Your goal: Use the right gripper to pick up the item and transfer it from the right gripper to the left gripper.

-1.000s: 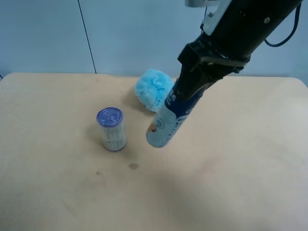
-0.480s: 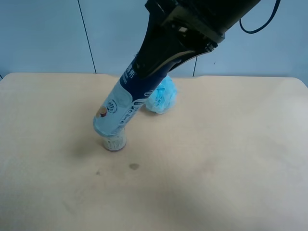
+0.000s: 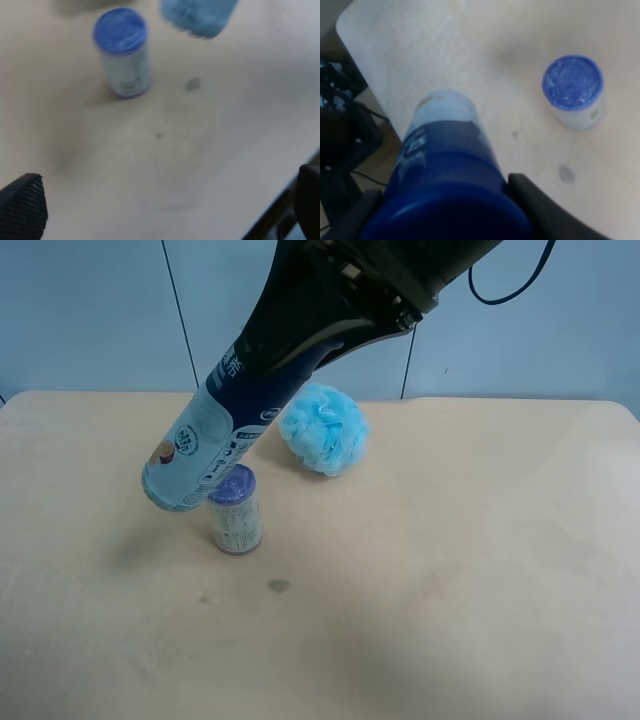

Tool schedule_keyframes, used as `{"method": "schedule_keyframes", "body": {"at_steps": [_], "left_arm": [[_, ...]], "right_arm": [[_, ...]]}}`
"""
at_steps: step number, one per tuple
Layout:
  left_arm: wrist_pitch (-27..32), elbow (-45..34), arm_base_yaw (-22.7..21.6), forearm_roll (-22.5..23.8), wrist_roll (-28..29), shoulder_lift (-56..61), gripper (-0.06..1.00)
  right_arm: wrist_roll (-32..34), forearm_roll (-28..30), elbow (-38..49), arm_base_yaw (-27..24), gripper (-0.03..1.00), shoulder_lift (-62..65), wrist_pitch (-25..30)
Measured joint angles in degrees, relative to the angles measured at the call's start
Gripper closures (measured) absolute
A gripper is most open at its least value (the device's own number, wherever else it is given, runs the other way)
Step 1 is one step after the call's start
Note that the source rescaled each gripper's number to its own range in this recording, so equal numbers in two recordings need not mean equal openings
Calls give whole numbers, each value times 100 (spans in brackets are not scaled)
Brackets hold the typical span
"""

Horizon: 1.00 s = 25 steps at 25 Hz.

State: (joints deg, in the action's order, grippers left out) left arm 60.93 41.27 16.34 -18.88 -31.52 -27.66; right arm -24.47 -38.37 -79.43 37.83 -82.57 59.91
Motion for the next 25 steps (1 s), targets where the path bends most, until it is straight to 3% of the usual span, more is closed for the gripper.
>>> {"method": "schedule_keyframes", "body": {"at_steps": [11, 25], "left_arm": [[-251, 492, 1345, 416, -85, -1249, -6], [-1147, 990, 2343, 668, -91, -2759, -6]], "right_arm": [[-199, -387, 0, 196, 97, -167, -308], [-199, -575, 0, 244, 97, -172, -566]]}}
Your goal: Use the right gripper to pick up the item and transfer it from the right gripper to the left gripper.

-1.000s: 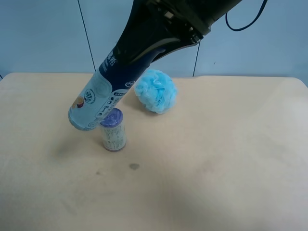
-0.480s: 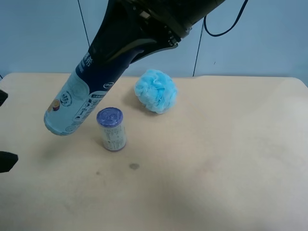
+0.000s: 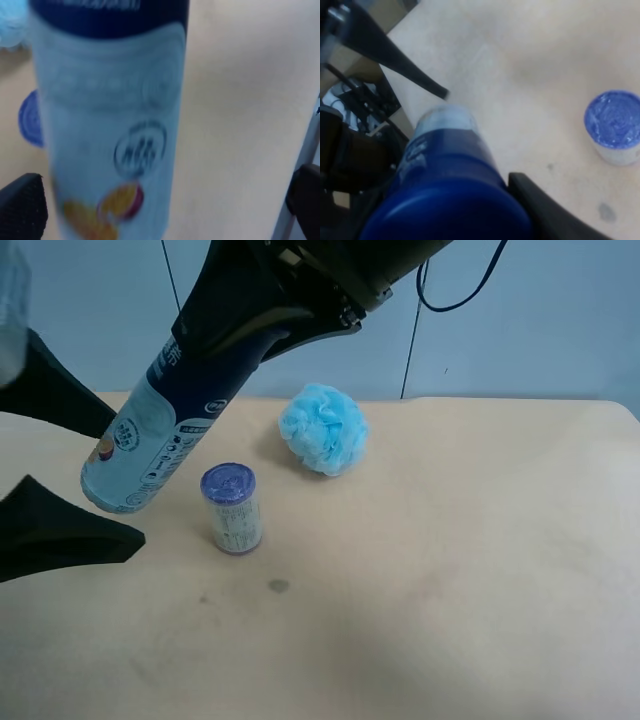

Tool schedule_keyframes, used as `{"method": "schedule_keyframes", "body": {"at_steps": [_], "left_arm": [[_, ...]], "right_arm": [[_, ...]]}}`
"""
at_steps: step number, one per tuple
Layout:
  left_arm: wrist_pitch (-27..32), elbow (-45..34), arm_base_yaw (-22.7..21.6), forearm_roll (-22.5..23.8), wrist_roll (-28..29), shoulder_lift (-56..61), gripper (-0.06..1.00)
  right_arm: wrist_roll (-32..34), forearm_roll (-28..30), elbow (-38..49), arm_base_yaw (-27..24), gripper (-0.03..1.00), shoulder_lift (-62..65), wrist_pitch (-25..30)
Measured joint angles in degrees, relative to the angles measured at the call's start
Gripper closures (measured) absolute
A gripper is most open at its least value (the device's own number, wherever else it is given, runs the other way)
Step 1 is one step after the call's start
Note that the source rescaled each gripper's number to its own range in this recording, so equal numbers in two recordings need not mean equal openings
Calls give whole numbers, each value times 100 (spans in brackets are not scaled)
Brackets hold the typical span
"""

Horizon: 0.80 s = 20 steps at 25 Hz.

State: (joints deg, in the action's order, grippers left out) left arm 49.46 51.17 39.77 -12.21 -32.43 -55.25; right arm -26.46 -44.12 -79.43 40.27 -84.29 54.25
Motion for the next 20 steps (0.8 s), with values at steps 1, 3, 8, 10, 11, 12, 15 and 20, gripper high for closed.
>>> {"method": "schedule_keyframes", "body": {"at_steps": [1, 3, 8, 10, 11, 12, 15, 20], "left_arm": [[-86, 0, 13, 0, 0, -90, -6], [-289, 0, 29, 8, 0, -245, -6], [-733, 0, 29, 8, 0, -525, -6], [-833, 0, 29, 12, 0, -608, -6], [-882, 0, 29, 14, 0, -632, -6], [-923, 0, 29, 14, 0, -655, -6], [-985, 0, 29, 25, 0, -690, 1], [-997, 0, 29, 25, 0, -690, 63]], "right_arm": [[0, -12, 0, 0, 97, 0, -15], [0, -33, 0, 0, 97, 0, -29], [0, -39, 0, 0, 97, 0, -29], [0, -39, 0, 0, 97, 0, -29], [0, -39, 0, 0, 97, 0, -29], [0, -39, 0, 0, 97, 0, -29], [0, -39, 0, 0, 97, 0, -30], [0, -39, 0, 0, 97, 0, -36]]}}
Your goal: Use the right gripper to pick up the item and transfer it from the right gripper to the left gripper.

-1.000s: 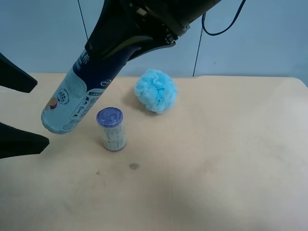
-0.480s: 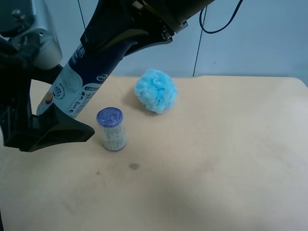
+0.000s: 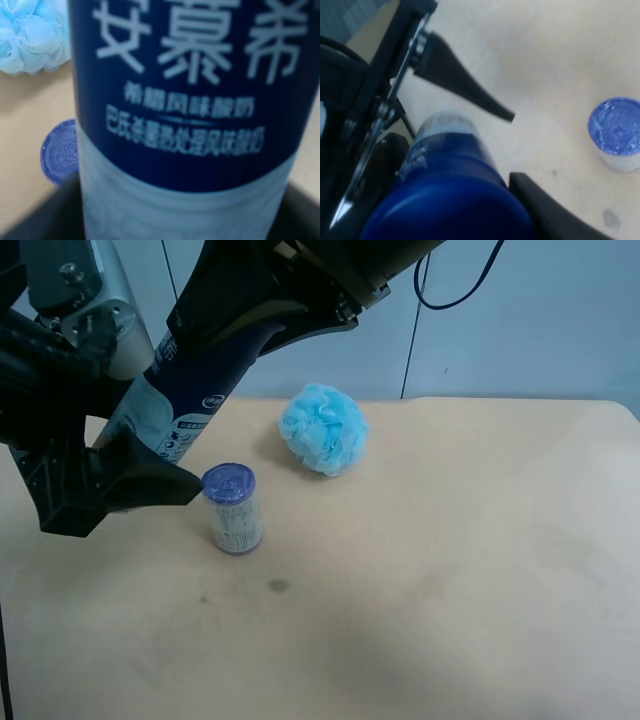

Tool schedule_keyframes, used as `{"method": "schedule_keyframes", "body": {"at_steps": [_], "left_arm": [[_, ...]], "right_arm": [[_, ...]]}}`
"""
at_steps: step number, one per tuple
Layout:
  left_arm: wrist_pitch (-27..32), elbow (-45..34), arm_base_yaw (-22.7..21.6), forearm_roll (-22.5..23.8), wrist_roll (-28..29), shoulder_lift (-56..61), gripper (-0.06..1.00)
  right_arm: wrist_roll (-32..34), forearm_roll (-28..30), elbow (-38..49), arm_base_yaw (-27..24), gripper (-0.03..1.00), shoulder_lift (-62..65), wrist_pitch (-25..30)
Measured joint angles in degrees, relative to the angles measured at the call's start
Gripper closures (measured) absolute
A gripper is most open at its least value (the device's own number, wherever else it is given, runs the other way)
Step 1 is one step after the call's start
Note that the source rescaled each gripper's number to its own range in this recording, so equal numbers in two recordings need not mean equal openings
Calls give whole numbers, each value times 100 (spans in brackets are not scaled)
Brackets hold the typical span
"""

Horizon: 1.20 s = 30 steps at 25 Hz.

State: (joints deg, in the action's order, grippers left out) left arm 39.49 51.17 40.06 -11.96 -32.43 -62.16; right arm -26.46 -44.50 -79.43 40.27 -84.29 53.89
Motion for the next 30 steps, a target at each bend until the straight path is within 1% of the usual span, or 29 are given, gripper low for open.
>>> {"method": "schedule_keyframes", "body": {"at_steps": [1, 2, 5, 8, 11, 12, 14, 15, 16, 18, 20, 22, 26, 30], "left_arm": [[-5, 0, 0, 0, 0, 0, 80], [-2, 0, 5, 16, -23, 0, 94], [-7, 0, 12, 8, -23, 0, 90], [-7, 0, 12, 8, -27, 0, 90], [-7, 0, 12, 8, -34, 0, 90], [-14, 0, 12, 3, -38, 0, 90], [32, 0, 12, 29, -38, -11, 90], [43, 0, 12, 41, -38, -17, 90], [44, 0, 12, 54, -38, -17, 90], [44, 0, 12, 54, -32, -17, 90], [50, 0, 12, 54, -32, -17, 90], [50, 0, 12, 59, -32, -17, 90], [50, 0, 12, 65, -28, -17, 90], [50, 0, 12, 65, -28, -17, 90]], "right_arm": [[0, -10, 0, 0, 97, 0, -22], [0, -15, 0, 0, 97, 0, -22], [0, -15, 0, 0, 97, 0, -22], [31, 1, 0, 0, 97, 0, -22], [241, 106, -4, 6, 96, 0, -22], [348, 203, -16, 12, 85, 0, -16], [487, 470, -22, 12, 39, 16, -31], [524, 560, -22, 12, 22, 16, -31], [543, 619, -28, 12, 12, 16, -24], [577, 692, -28, 12, 3, 16, -17], [577, 704, -28, 12, -1, 16, 18], [581, 704, -28, 12, -2, 21, 61], [664, 744, -52, 12, -3, 38, 314], [937, 1041, -282, 12, -3, 38, 737]]}}
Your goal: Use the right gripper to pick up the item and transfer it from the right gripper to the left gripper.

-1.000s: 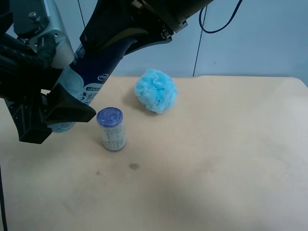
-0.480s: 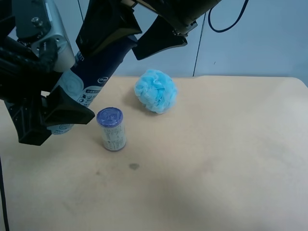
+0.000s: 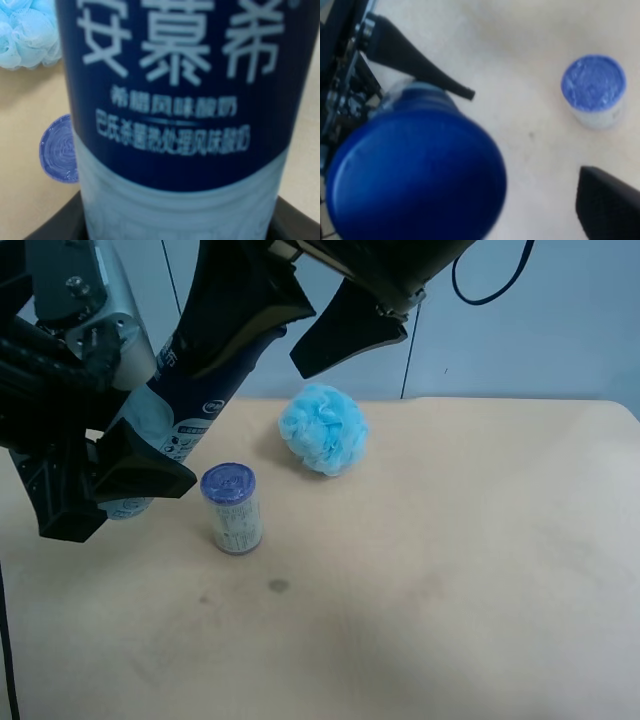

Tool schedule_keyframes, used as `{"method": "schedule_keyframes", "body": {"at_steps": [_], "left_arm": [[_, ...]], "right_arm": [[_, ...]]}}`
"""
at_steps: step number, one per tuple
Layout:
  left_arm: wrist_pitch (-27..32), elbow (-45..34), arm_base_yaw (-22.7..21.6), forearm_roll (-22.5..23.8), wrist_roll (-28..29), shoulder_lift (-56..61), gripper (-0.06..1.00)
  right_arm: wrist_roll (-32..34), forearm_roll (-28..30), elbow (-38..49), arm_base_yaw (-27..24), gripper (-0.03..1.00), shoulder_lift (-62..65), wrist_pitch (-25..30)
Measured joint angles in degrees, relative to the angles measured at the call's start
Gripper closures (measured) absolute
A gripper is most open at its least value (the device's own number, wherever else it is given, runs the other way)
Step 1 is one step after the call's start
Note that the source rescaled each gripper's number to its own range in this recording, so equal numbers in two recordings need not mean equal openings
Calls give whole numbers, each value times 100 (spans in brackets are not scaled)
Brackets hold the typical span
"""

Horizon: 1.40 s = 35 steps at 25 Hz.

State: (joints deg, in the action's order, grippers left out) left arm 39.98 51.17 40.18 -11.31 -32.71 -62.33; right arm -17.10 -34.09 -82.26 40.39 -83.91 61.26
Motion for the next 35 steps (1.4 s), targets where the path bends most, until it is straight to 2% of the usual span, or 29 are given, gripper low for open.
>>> {"method": "schedule_keyframes", "body": {"at_steps": [5, 11, 19, 23, 27, 35], "left_arm": [[0, 0, 0, 0, 0, 0, 90], [0, 0, 0, 0, 0, 0, 90], [0, 0, 0, 0, 0, 0, 90], [0, 0, 0, 0, 0, 0, 90], [0, 0, 0, 0, 0, 0, 90], [0, 0, 0, 0, 0, 0, 90]], "right_arm": [[293, 416, -401, 0, -3, 12, 754], [482, 705, -537, 0, -3, 381, 801], [1158, 2310, -537, 0, -3, 1745, 810], [1532, 2671, -456, 0, -3, 2562, 810], [1710, 2705, 302, 0, -3, 3485, 812], [1813, 2948, 2814, 0, -3, 5231, 866]]}}
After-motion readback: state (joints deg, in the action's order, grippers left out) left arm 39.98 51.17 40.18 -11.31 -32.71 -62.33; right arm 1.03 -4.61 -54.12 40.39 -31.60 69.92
